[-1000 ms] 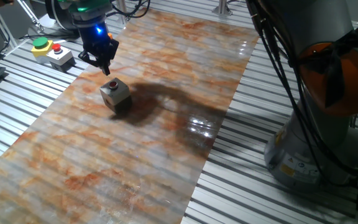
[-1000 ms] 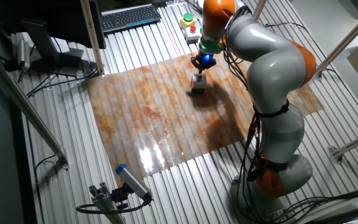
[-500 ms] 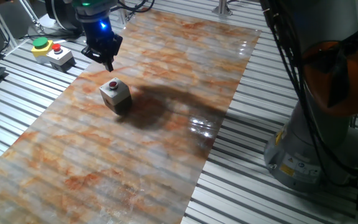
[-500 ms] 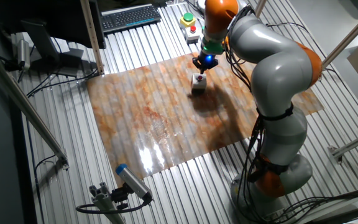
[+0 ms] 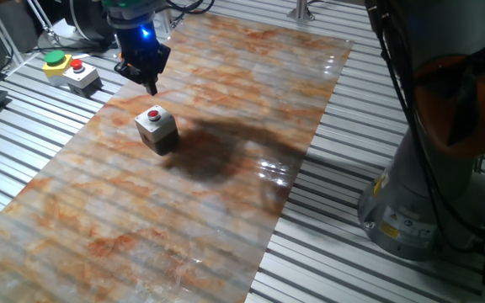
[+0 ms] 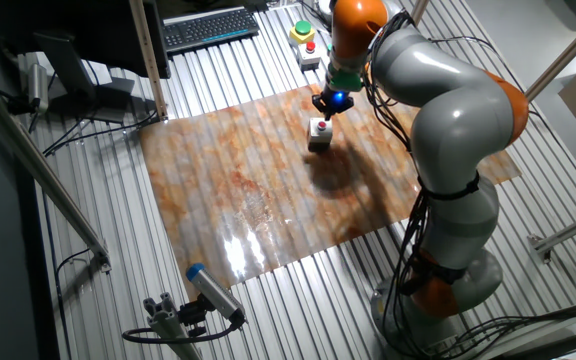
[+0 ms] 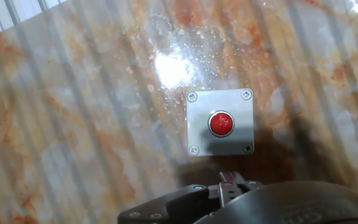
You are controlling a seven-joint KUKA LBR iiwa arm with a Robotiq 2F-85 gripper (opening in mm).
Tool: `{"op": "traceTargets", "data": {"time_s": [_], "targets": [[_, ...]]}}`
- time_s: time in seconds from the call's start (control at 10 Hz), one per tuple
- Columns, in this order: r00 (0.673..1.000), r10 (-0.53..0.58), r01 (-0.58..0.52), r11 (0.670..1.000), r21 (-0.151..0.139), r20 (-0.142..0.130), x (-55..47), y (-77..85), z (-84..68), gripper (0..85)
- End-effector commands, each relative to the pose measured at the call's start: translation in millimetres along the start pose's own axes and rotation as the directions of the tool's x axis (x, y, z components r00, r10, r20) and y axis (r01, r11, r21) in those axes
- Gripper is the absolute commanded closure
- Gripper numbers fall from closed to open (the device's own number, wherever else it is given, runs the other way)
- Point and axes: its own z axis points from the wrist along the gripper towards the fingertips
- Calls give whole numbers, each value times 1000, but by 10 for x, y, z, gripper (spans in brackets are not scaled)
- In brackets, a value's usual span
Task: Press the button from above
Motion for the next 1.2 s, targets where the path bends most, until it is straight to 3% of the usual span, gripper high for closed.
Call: {"op": "traceTargets", "data": {"time_s": [0.0,1.1], "targets": [[1000,-2,2,1000,2,2,11,-7,-6,850],[1000,-2,2,1000,9,11,57,-25,-37,850]]}}
